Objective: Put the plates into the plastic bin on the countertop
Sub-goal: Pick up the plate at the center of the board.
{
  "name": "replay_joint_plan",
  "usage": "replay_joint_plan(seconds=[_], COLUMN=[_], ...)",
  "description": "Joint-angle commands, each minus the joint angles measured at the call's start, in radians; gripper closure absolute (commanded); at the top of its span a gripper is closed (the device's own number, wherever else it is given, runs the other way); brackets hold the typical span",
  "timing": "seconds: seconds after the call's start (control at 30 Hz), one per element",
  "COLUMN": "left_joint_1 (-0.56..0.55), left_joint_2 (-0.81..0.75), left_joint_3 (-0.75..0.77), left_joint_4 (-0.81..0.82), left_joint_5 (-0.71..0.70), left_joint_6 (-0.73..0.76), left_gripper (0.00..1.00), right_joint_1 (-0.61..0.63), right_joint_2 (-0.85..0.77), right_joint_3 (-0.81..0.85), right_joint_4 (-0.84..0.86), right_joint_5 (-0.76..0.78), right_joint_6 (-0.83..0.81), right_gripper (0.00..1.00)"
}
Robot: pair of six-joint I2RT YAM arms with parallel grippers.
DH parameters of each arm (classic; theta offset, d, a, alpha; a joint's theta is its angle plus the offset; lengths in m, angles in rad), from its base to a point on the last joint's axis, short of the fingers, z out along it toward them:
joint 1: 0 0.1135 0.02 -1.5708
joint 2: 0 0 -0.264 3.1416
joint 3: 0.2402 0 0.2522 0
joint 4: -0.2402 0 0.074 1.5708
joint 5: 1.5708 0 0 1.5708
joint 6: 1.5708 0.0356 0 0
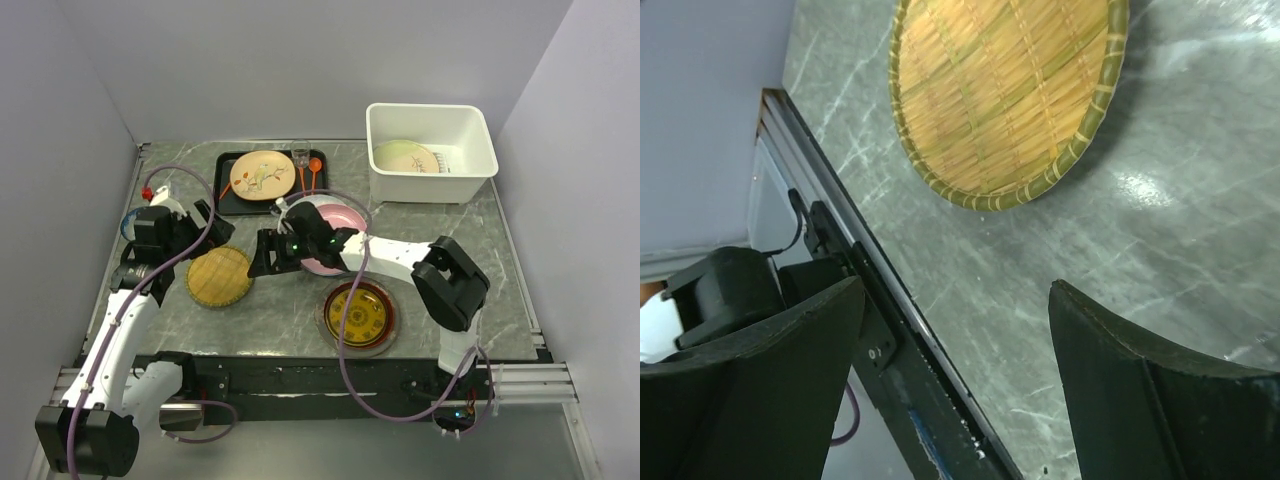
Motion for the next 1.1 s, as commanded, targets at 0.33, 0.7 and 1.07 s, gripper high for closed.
replay_joint_plan(seconds=[0.33, 0.7, 1.07], left_joint_1=[-0.001, -0.001, 0.0], left_joint_2=[-0.025, -0.015, -0.03], left_joint_3=[0.047, 0.04, 0.034], left_joint_4=[-0.038, -0.033, -0.03], left_joint_5=[-0.056, -0.05, -0.047], left_joint_6=[0.029, 0.044, 0.044], left_gripper=[0.01, 0.01, 0.01], right_joint_1=[0.019, 0.036, 0.044], right_joint_2=[0.131, 0.185, 0.221], right_joint_3=[0.076, 0.077, 0.114], right_joint_4=[0.087, 0.146, 0.147], right_joint_5=[-0.028, -0.019, 0.043], right_joint_6=[0.059, 0.105, 0.132], right_gripper=[0.21, 0.22, 0.25])
